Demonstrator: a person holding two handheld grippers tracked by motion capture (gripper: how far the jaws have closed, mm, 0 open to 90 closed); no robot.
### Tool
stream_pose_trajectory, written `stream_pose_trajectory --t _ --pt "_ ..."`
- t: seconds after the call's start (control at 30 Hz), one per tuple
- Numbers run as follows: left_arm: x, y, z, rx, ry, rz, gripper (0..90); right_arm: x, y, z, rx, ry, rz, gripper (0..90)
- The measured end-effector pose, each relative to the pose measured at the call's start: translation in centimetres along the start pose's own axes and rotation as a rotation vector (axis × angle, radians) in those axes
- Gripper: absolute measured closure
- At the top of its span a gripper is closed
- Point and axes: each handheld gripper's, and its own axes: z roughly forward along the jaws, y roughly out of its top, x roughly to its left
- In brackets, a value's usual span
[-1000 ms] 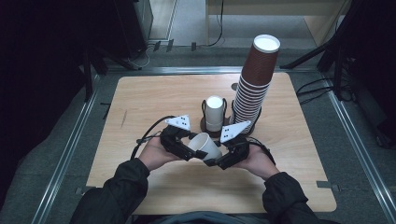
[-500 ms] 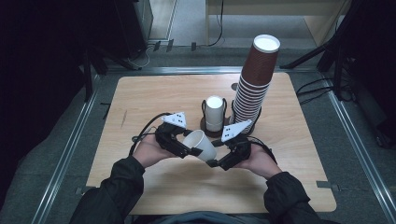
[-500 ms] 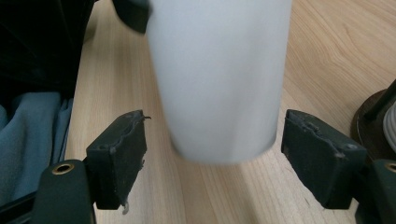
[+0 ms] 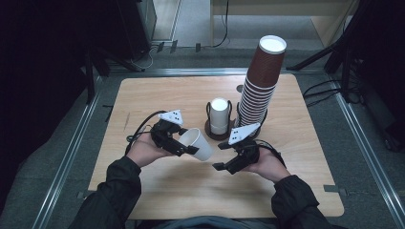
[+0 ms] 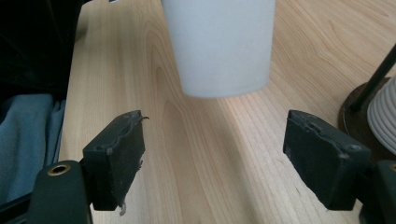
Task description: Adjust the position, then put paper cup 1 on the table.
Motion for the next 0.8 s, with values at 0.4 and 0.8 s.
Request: stream_pose_trajectory --t 0.4,0.8 --pt "1.1 -0.6 -1.0 0.025 0.037 -0.023 26.9 -0.1 -0.2 -0.3 0.000 -0.024 -0.002 20.3" --pt "2.4 -2.1 -2.3 0.086 0.108 -0.058 26.8 -0.5 -0.5 -0.7 0.002 -0.069 0.019 20.4"
